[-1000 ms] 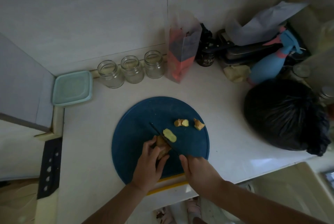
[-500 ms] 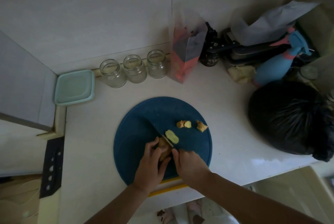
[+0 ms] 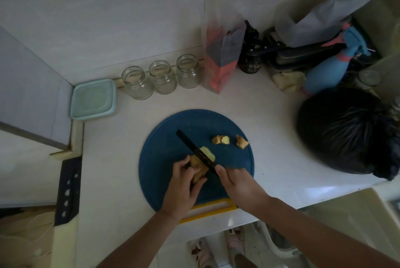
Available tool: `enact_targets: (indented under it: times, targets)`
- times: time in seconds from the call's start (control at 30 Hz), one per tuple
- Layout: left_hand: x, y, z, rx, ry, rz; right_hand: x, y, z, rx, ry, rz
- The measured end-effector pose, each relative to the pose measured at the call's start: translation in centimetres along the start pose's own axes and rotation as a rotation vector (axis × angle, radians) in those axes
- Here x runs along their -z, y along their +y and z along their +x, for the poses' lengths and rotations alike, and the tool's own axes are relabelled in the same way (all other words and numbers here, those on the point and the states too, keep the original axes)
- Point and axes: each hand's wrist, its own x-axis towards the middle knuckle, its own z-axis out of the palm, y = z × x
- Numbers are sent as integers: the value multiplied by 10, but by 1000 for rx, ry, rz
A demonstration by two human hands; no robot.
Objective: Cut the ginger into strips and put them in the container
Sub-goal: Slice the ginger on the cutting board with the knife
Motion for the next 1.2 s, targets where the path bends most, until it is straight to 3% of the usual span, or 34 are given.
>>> enact_targets:
  times: [0.23,0.67,1.2]
  targets:
    - [0,1,0,19,3,-2,-1,5,-13,48,6,-167]
    - [0,2,0,0,11,-11,-9,-2,-15,-23,-8,-88]
    - [-3,-8,-2,50,-11,-36,-21,-3,-3,-65,-50,-200]
